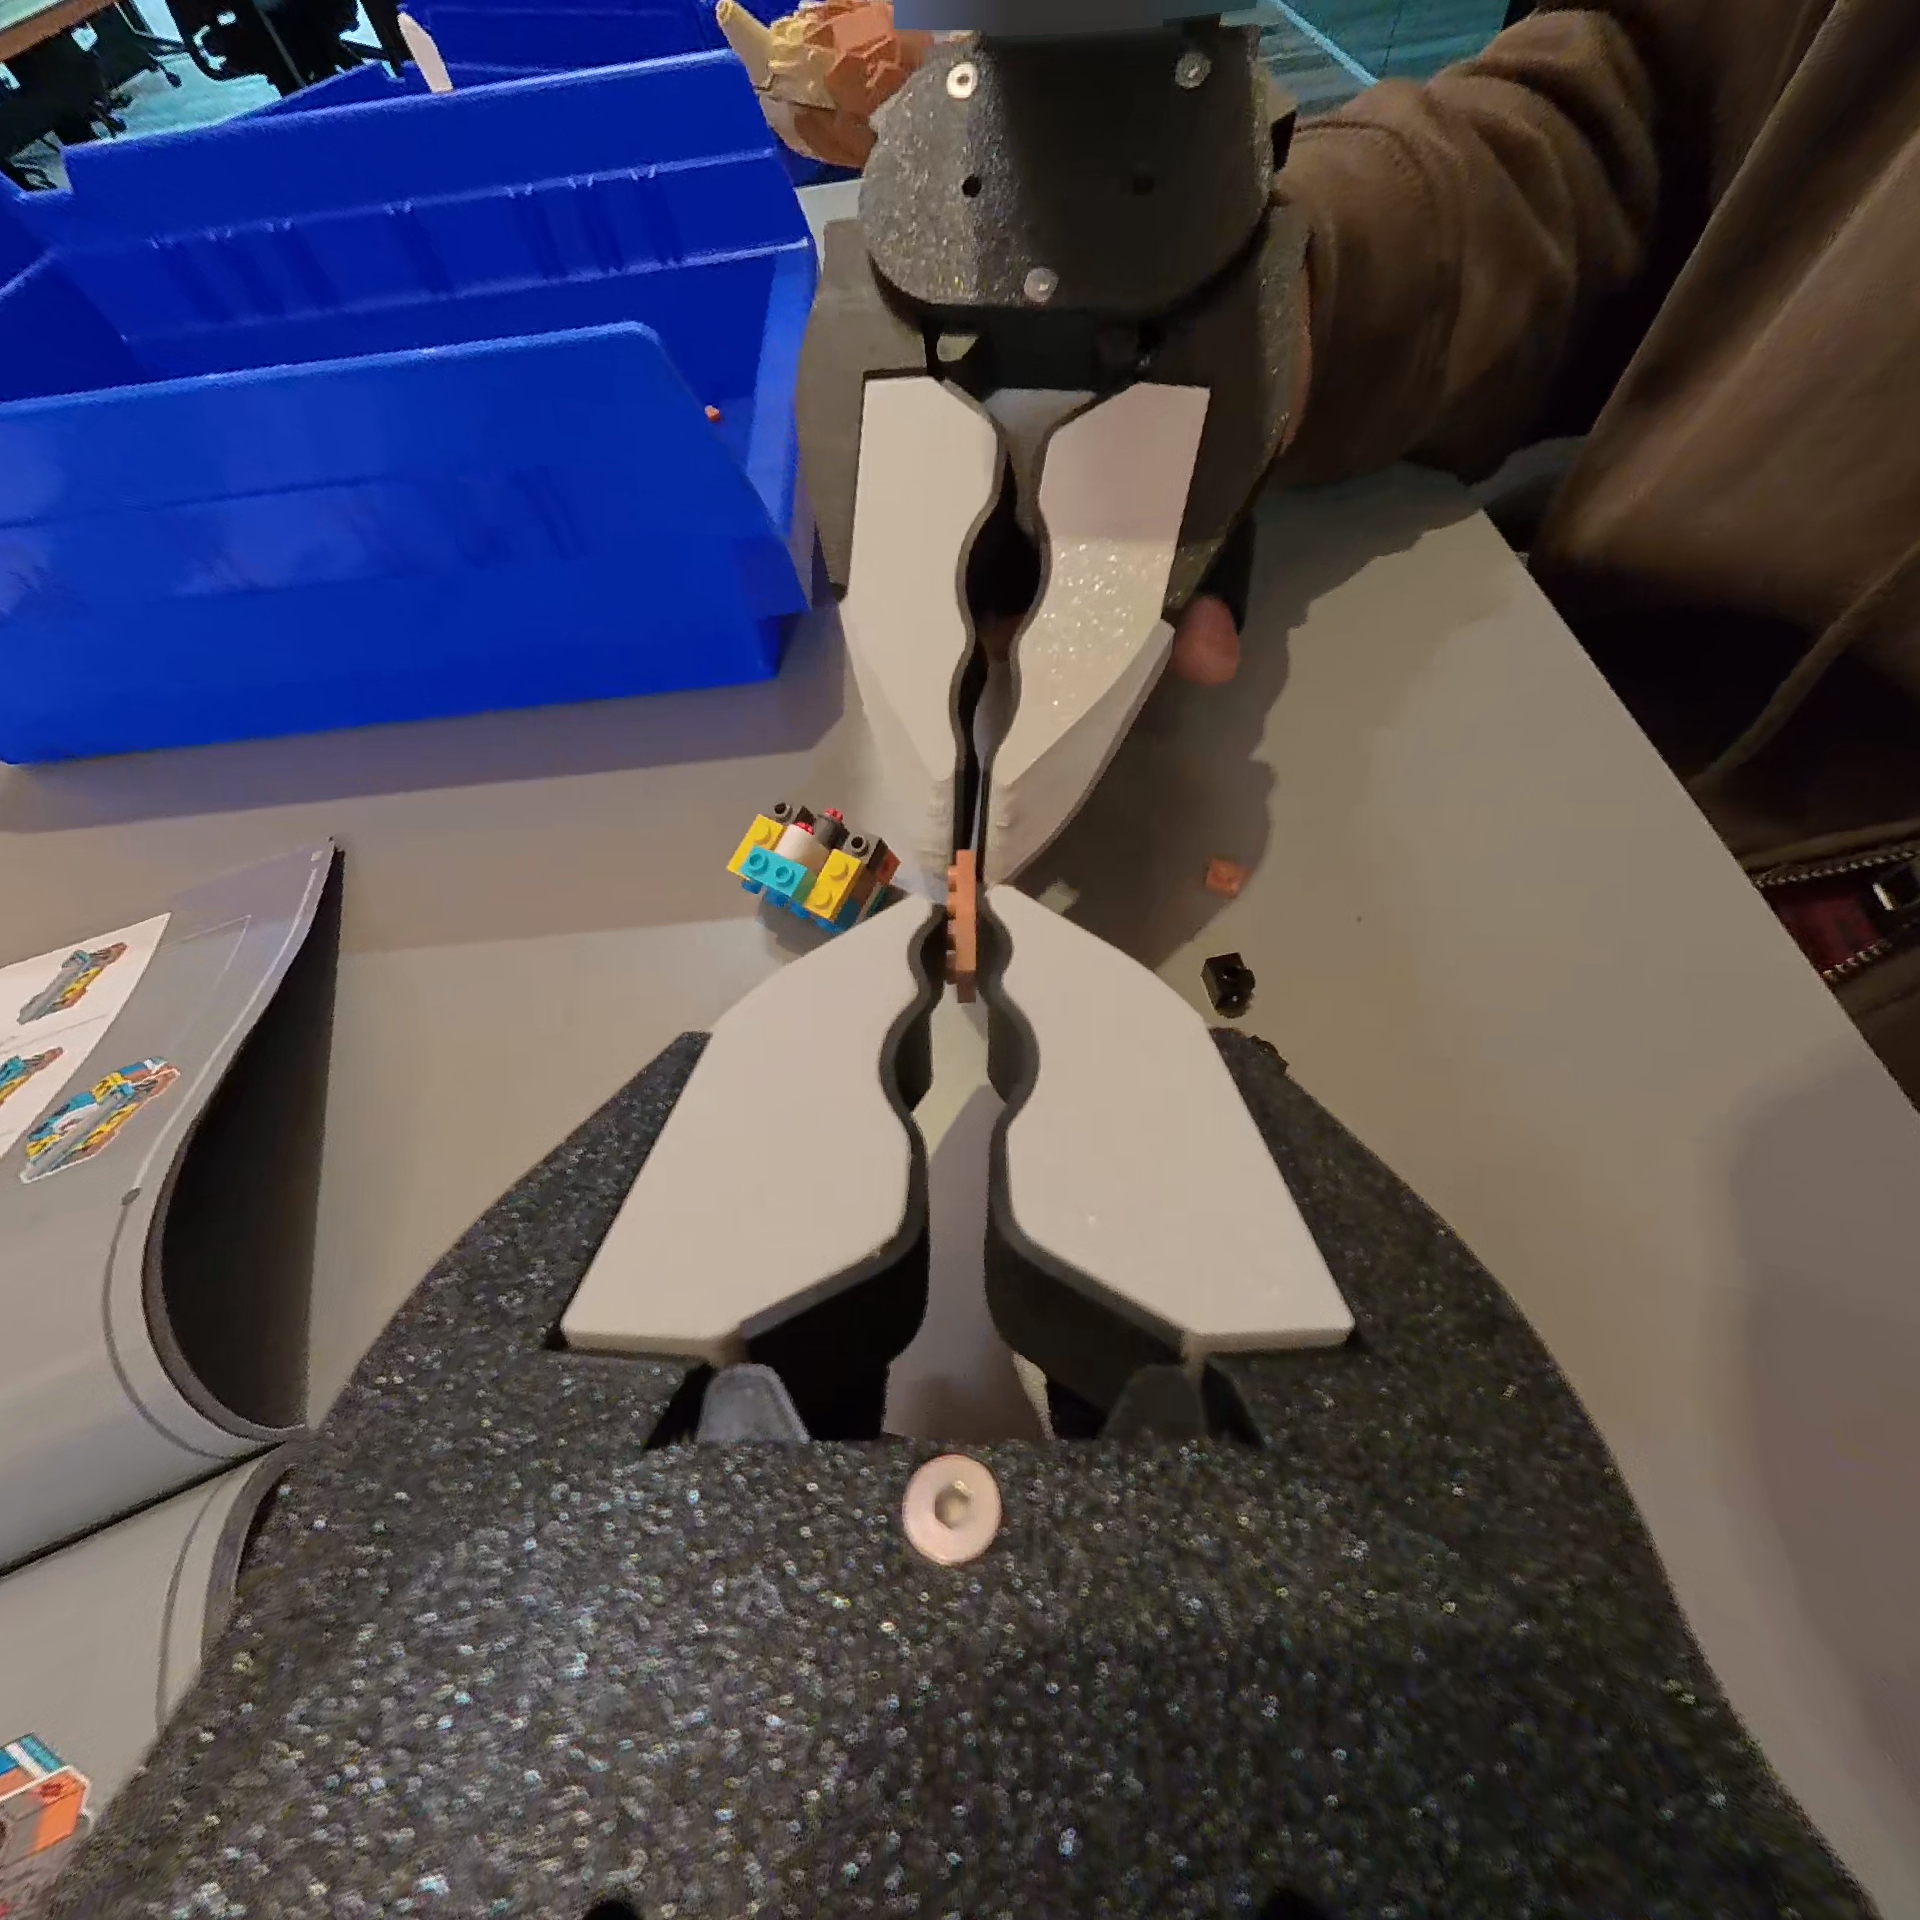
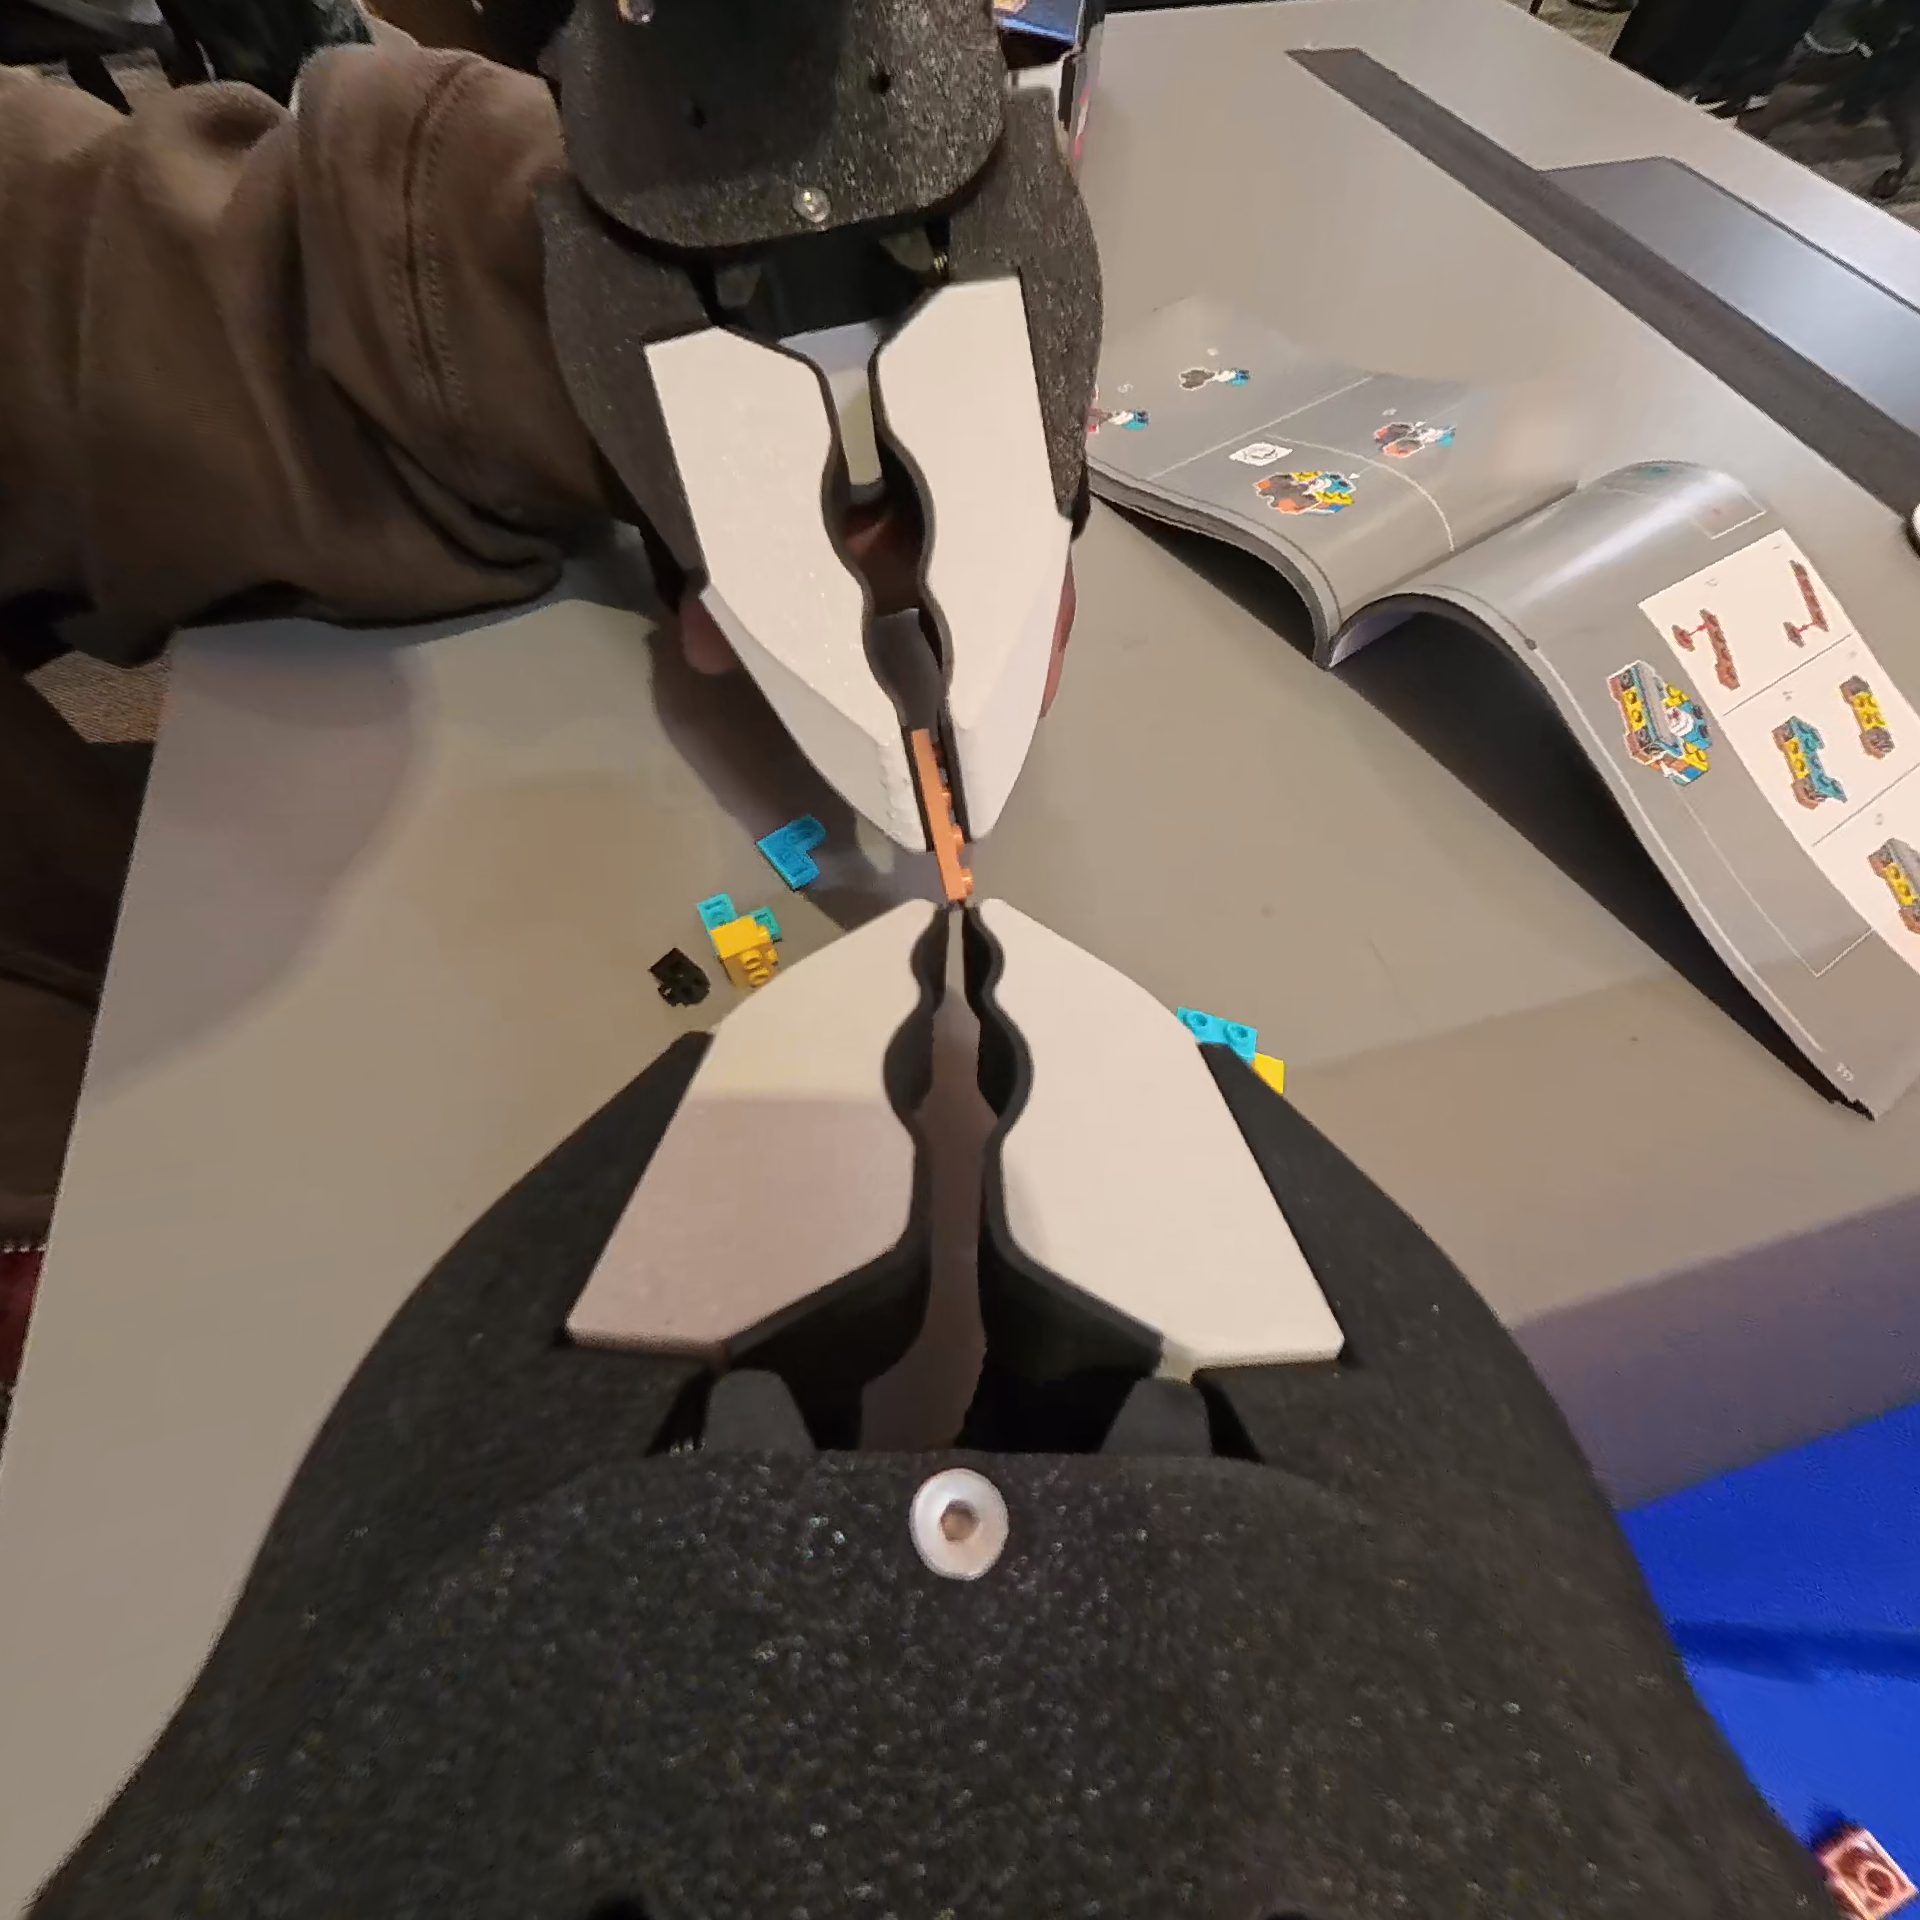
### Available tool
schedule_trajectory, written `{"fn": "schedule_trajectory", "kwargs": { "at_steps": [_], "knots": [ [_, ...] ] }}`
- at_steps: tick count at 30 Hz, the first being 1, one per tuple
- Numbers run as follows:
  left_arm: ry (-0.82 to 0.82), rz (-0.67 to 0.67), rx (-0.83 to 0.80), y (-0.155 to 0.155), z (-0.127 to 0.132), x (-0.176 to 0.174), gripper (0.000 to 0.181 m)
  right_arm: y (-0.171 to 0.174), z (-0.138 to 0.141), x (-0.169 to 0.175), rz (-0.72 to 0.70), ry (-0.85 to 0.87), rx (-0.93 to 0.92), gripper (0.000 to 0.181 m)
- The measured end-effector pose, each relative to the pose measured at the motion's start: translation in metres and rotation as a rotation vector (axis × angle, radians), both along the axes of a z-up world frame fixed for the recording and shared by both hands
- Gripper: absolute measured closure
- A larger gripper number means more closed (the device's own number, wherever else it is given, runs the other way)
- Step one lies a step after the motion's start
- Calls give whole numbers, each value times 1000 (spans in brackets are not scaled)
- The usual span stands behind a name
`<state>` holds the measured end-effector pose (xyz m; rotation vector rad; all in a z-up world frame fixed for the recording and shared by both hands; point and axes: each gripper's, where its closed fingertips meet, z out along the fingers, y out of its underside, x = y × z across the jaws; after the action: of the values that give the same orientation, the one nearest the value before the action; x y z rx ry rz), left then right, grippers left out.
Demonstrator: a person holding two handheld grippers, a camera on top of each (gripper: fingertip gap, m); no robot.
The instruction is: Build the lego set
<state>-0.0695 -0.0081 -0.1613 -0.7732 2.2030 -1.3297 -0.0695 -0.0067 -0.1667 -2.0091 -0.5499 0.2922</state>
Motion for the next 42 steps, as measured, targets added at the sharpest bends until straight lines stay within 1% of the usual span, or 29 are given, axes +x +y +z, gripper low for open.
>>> {"fn": "schedule_trajectory", "kwargs": {
  "at_steps": [7,13,15,18,20,27,33,42],
  "knots": [
    [15,10,22,0,-4,1,176,1,-3,1,-12,3,-9,180],
    [41,23,81,1,-12,2,176,2,0,2,-20,20,5,181],
    [53,44,90,4,-14,3,176,1,-5,7,-38,-17,-12,181],
    [76,76,107,11,-17,5,176,-3,-17,18,-69,-142,-61,181],
    [90,88,131,13,-20,6,176,-6,-26,22,-78,-196,-101,181],
    [142,106,254,15,-37,5,176,-5,-39,23,-95,-253,-166,179],
    [196,99,311,15,-51,2,176,-2,-43,24,-114,-266,-183,172],
    [203,98,280,12,-51,2,175,0,-45,22,-113,-239,-212,176]
  ]
}}
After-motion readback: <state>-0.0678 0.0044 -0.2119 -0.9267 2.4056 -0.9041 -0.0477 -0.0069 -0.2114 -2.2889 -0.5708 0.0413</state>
